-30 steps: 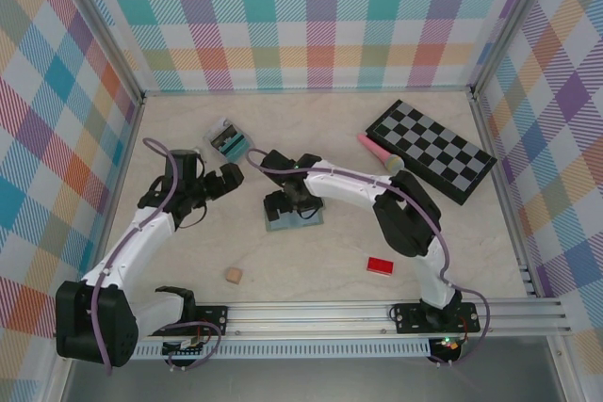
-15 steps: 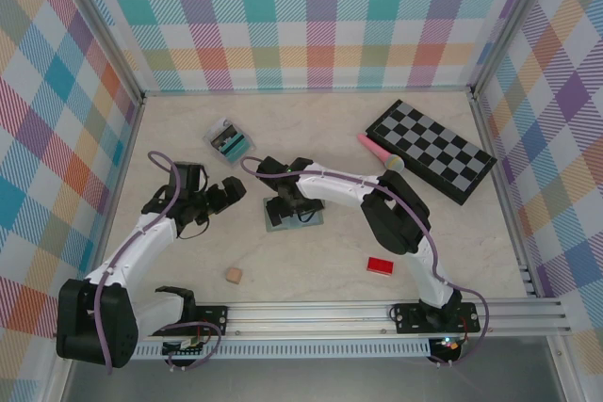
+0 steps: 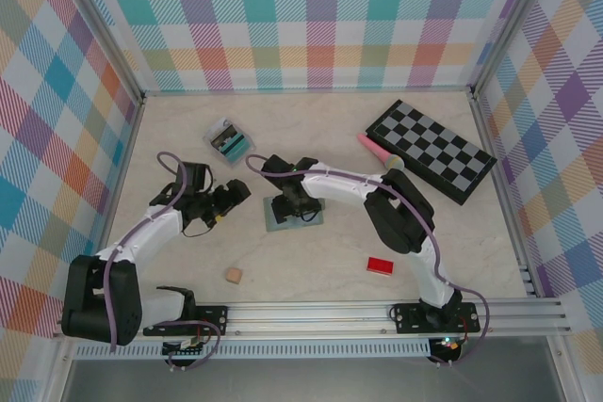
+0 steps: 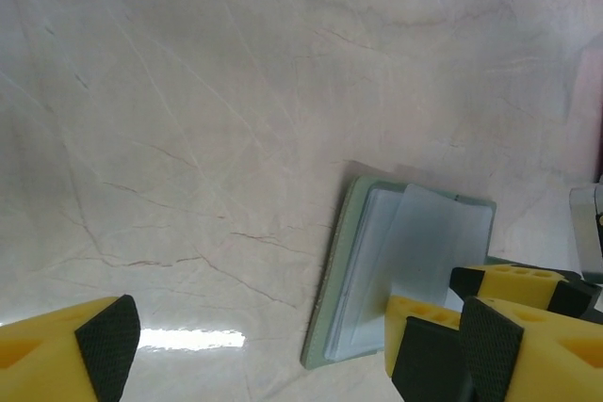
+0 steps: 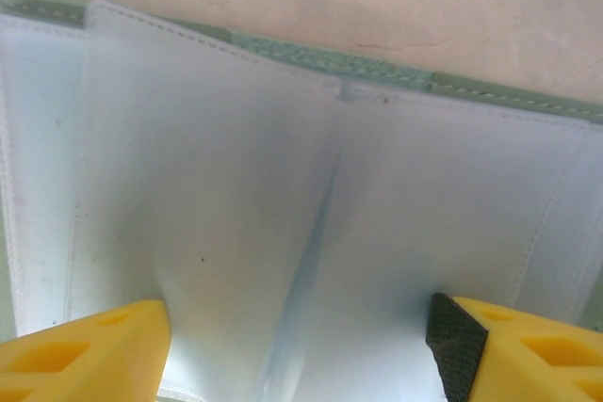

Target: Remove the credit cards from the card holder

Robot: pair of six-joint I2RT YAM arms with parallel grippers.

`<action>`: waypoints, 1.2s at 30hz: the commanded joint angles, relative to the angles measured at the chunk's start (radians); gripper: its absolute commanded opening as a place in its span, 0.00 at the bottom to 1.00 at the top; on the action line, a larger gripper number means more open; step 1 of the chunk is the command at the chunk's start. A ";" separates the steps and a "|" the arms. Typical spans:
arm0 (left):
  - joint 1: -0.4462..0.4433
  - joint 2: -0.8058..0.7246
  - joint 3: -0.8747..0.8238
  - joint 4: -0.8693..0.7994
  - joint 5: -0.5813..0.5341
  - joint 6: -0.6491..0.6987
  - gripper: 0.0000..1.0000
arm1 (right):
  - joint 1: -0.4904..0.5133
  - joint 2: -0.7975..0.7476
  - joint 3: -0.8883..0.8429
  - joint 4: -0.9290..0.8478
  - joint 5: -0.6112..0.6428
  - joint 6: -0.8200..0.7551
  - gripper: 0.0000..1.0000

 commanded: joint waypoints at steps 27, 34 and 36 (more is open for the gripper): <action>-0.232 0.280 0.062 0.251 0.084 -0.144 0.41 | -0.088 -0.074 -0.244 0.163 -0.156 0.022 0.52; -0.243 0.341 0.095 0.239 0.098 -0.137 0.37 | -0.101 -0.087 -0.267 0.184 -0.183 0.029 0.51; -0.251 0.359 0.108 0.227 0.096 -0.130 0.37 | -0.100 -0.084 -0.264 0.184 -0.183 0.029 0.51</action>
